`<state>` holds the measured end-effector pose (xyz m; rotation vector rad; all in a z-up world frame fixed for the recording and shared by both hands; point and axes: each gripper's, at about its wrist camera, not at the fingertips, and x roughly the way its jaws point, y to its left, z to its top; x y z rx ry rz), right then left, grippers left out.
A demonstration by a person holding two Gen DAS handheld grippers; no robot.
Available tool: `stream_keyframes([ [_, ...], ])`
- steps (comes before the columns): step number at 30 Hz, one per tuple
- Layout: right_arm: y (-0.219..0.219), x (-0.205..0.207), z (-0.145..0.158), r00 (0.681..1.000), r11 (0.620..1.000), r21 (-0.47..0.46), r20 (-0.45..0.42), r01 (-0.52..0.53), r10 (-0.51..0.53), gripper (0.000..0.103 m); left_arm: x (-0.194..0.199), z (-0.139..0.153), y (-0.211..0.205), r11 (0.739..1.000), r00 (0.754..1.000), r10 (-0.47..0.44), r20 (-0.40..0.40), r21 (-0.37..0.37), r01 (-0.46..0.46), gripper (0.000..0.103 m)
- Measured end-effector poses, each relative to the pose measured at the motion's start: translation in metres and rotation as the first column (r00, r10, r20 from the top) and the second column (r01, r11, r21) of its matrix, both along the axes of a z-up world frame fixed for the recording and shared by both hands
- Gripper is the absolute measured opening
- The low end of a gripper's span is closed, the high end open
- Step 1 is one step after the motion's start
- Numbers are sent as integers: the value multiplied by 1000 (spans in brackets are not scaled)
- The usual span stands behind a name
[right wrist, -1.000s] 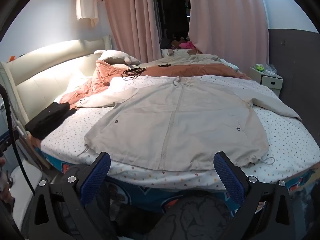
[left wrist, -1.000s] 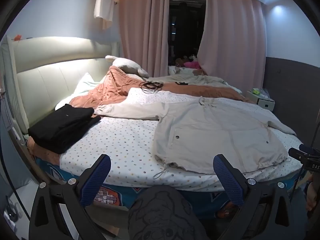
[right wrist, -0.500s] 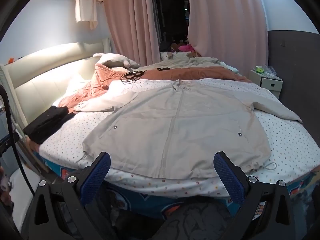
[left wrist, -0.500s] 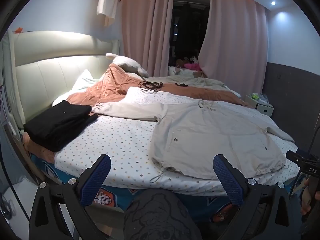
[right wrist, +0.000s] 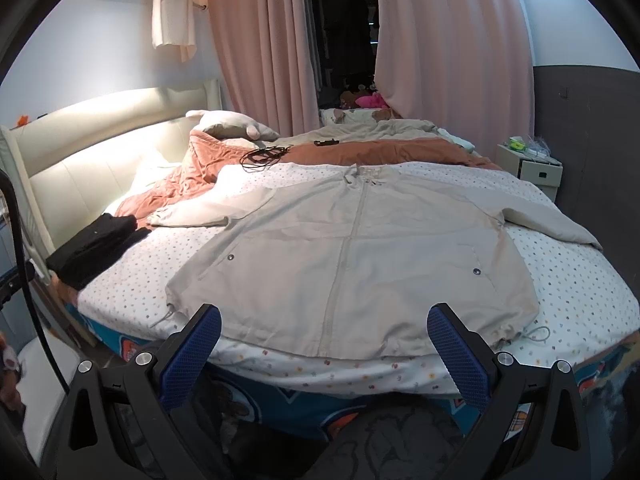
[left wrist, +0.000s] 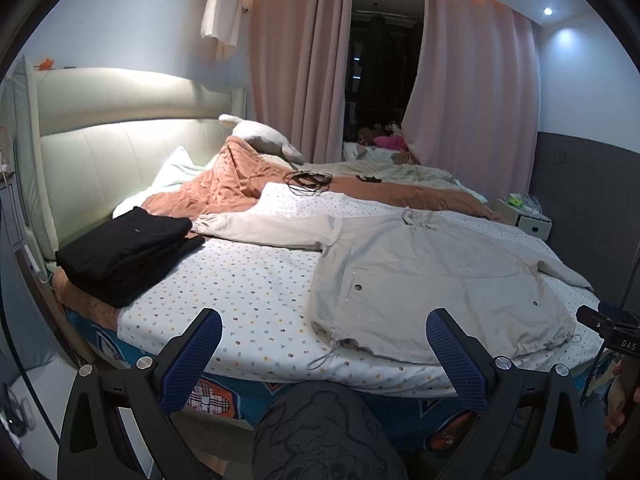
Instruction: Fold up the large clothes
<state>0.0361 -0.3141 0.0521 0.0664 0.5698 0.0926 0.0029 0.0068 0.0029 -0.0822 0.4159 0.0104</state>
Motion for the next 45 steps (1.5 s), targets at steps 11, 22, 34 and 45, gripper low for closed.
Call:
stream_keyframes([
  [11, 2, -5, 2, 1000, 1000, 1, 2, -7, 7, 103, -10, -1, 5, 1000, 1000, 13, 22, -10, -13, 102],
  [22, 16, -5, 6, 1000, 1000, -1, 5, -25, 25, 103, -16, 0, 11, 1000, 1000, 17, 22, -11, -16, 102],
  [34, 27, -8, 5, 999, 999, -3, -9, -33, 33, 103, -16, -2, 16, 1000, 1000, 2, 17, -23, -2, 102],
  [45, 28, -7, 7, 999, 999, 13, -6, -31, 32, 103, -13, 0, 19, 999, 1000, -2, 3, -39, 2, 102],
])
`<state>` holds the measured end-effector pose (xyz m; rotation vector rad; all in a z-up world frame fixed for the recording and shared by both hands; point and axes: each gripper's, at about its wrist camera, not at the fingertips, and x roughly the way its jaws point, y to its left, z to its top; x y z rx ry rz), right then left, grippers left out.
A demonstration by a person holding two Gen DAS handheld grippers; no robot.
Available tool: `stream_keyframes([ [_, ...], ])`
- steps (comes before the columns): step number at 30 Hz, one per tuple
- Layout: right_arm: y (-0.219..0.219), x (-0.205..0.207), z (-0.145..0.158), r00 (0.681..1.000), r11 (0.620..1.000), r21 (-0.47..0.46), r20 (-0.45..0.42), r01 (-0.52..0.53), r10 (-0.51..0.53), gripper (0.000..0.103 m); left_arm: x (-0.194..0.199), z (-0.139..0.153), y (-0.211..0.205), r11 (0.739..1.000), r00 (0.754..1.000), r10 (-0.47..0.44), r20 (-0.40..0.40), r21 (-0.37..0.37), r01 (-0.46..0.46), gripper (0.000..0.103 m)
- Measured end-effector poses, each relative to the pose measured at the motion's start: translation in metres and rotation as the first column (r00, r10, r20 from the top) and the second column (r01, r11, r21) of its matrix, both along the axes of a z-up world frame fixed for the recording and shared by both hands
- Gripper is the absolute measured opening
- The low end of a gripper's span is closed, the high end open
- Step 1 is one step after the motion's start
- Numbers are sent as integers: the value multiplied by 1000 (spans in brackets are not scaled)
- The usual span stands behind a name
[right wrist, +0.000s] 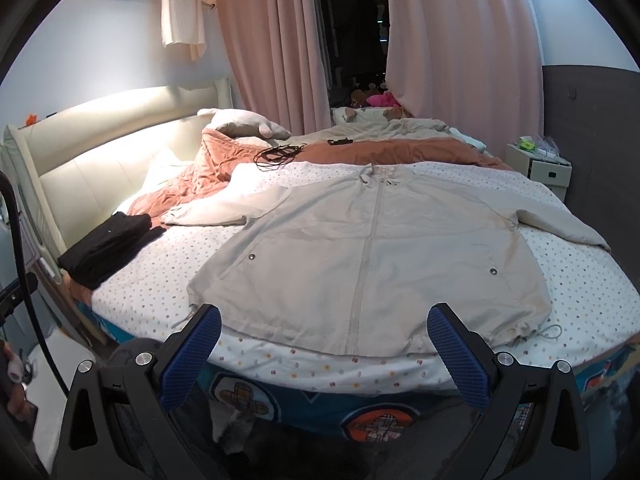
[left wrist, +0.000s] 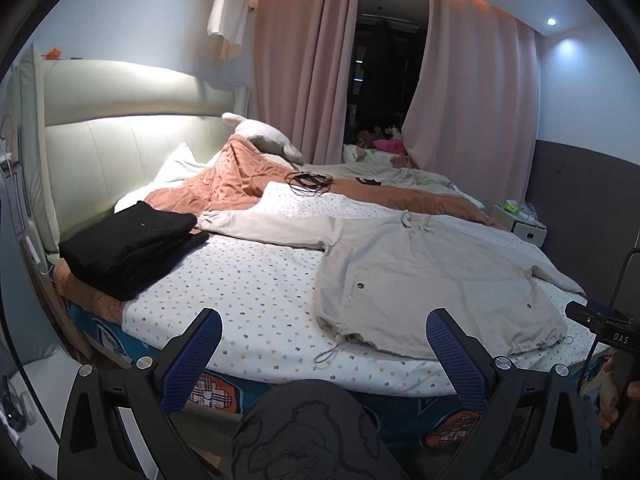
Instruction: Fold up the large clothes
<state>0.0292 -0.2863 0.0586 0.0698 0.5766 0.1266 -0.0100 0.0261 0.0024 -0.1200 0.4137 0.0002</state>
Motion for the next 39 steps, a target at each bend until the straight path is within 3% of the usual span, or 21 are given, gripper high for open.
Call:
stream_keyframes([
  [18, -2, 44, 0, 999, 999, 22, -11, -36, 36, 103, 33, 4, 7, 999, 999, 43, -21, 16, -43, 102],
  [28, -3, 115, 9, 998, 998, 13, -4, -68, 68, 103, 93, 4, 25, 996, 995, 87, -54, -1, -87, 103],
  [39, -7, 210, 0, 995, 995, 49, -53, -87, 89, 103, 171, 5, 40, 990, 984, 139, -113, 10, -139, 102],
])
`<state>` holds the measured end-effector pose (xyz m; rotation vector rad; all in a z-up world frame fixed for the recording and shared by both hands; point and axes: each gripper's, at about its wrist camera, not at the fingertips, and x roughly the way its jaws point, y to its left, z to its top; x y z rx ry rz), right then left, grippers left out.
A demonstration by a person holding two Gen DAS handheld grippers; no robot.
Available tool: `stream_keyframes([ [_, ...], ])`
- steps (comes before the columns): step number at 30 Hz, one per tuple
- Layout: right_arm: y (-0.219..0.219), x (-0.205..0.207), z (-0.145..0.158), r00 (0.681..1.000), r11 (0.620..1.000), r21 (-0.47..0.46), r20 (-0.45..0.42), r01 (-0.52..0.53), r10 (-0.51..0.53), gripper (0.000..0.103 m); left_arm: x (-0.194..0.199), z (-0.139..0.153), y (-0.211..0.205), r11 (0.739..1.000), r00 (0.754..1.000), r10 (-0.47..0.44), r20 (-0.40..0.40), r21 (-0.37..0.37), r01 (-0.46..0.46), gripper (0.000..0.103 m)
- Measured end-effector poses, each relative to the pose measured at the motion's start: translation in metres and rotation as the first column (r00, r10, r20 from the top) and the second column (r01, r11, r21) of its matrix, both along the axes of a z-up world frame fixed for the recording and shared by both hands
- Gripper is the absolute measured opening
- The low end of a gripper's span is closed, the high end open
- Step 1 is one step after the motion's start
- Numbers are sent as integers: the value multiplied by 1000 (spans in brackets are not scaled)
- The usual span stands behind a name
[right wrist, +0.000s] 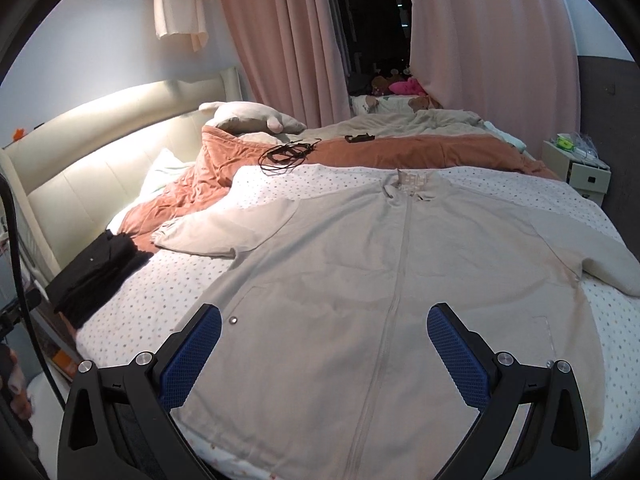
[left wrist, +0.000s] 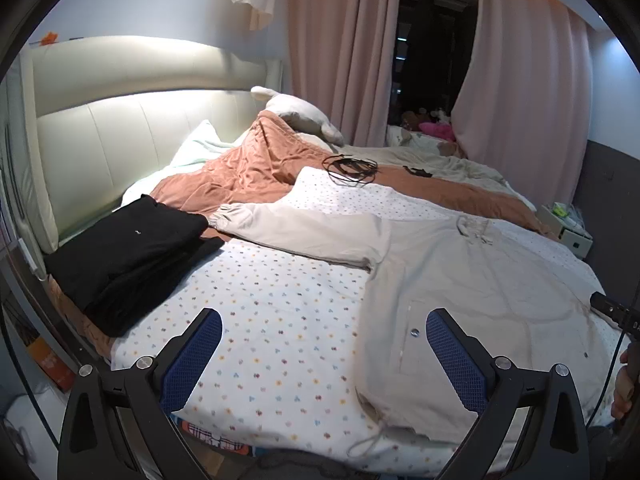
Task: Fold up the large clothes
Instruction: 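Move the left tool to the jacket sleeve cuff and close on it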
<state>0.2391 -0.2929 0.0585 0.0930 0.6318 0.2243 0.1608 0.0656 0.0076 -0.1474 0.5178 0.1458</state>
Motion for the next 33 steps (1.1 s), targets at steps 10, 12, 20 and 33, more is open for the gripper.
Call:
stream_keyframes([
  [10, 0, 78, -12, 998, 1000, 16, -50, -22, 23, 103, 70, 3, 21, 998, 997, 59, -40, -23, -60, 102],
  [12, -1, 92, -14, 998, 999, 24, -53, -24, 25, 103, 87, 1, 26, 997, 996, 66, -58, -27, -68, 98],
  [20, 5, 156, -31, 995, 997, 69, -84, -47, 53, 101, 157, -18, 52, 992, 985, 100, -138, -60, -109, 87],
  [33, 36, 236, -73, 971, 988, 115, -206, -99, 121, 80, 260, -68, 119, 966, 945, 172, -279, -142, -218, 70],
])
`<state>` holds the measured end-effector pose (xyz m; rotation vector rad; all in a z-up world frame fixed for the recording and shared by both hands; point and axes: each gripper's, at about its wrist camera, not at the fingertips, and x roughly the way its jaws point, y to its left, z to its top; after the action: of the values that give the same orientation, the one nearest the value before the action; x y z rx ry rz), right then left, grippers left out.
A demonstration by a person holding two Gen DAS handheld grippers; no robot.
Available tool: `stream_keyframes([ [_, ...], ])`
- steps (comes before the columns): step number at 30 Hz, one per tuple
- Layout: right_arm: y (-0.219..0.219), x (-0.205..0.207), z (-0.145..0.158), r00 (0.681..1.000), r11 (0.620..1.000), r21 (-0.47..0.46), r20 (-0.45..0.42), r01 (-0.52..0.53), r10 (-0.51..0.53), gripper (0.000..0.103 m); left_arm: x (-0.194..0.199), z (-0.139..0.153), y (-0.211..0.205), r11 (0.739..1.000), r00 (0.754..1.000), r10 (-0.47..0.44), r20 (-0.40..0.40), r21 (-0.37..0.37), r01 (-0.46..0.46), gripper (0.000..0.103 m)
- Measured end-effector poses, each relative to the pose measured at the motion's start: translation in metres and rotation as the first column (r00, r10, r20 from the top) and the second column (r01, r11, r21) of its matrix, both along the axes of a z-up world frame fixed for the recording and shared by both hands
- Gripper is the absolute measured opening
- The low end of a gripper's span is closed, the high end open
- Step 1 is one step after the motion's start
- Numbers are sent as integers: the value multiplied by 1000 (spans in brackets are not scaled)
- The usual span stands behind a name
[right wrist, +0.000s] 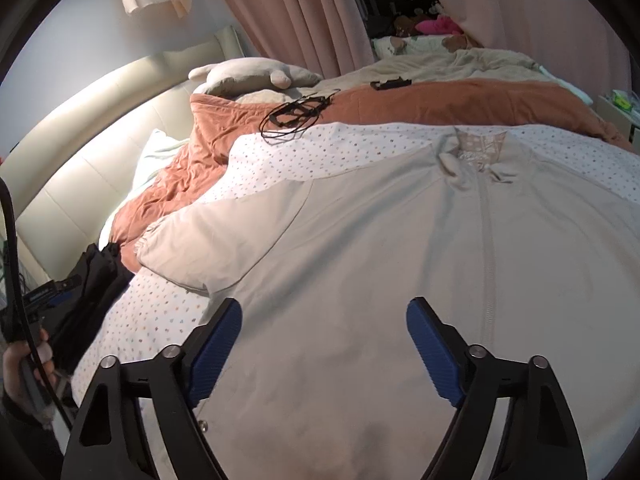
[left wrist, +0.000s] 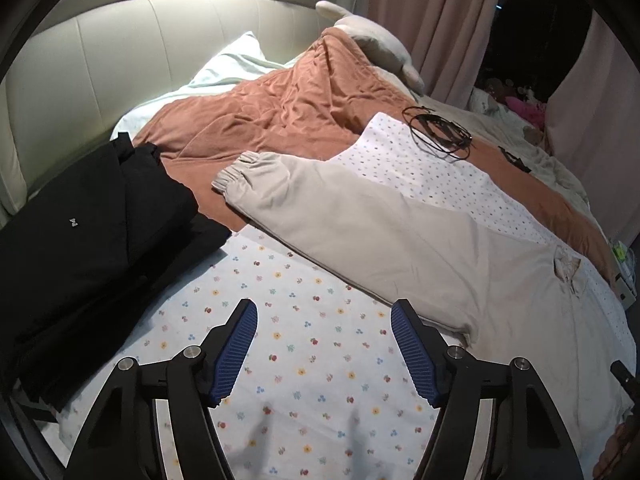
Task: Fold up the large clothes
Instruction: 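Move the left tool to the jacket sleeve cuff and close on it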
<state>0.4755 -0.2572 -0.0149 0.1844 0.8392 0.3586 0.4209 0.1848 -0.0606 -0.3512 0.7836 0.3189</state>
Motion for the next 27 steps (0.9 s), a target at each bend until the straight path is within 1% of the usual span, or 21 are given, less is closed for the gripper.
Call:
stream_keyframes([
  [2, 6, 11, -6, 1000, 1000, 13, -16, -1, 1, 78, 14, -8, 12, 999, 1000, 23, -16, -23, -24, 64],
  [3, 9, 16, -9, 1000, 1000, 17, -26, -1, 1, 76, 20, -12, 18, 999, 999, 28, -20, -38, -29, 63],
  [4, 12, 21, -12, 999, 1000, 20, -38, -1, 2, 72, 27, -15, 23, 998, 999, 32, -26, -49, -34, 63],
  [7, 22, 35, -23, 997, 999, 37, -82, -10, 13, 64, 50, -26, 38, 997, 998, 46, -53, -58, -49, 61],
  [9, 28, 42, -30, 994, 999, 42, -107, -7, 11, 64, 65, -35, 51, 994, 995, 65, -76, -88, -72, 59],
  [11, 36, 50, -40, 992, 999, 46, -129, -10, 16, 61, 78, -44, 62, 989, 990, 89, -106, -110, -101, 57],
  [12, 39, 54, -44, 990, 999, 50, -140, -15, 22, 56, 84, -49, 68, 986, 988, 98, -115, -125, -112, 56],
  [13, 43, 57, -49, 987, 998, 54, -156, -21, 29, 54, 89, -53, 72, 984, 987, 106, -119, -133, -122, 56],
  [16, 53, 67, -63, 980, 997, 69, -195, -31, 44, 50, 106, -65, 84, 980, 981, 132, -141, -130, -151, 55],
  [19, 61, 74, -73, 975, 997, 73, -218, -35, 50, 46, 123, -79, 94, 976, 974, 155, -166, -129, -178, 50],
  [21, 66, 78, -78, 972, 996, 78, -230, -34, 51, 46, 134, -89, 102, 970, 968, 173, -182, -141, -199, 47],
  [23, 70, 82, -83, 969, 995, 89, -242, -35, 56, 43, 143, -101, 110, 959, 961, 191, -200, -172, -227, 44],
  [25, 74, 85, -86, 967, 994, 105, -247, -39, 64, 39, 150, -109, 117, 954, 952, 219, -214, -157, -254, 43],
  [26, 76, 86, -89, 966, 993, 116, -249, -40, 68, 38, 153, -114, 121, 951, 946, 237, -219, -148, -272, 40],
  [27, 78, 87, -91, 965, 991, 128, -254, -39, 71, 35, 155, -117, 125, 947, 944, 249, -217, -148, -284, 38],
])
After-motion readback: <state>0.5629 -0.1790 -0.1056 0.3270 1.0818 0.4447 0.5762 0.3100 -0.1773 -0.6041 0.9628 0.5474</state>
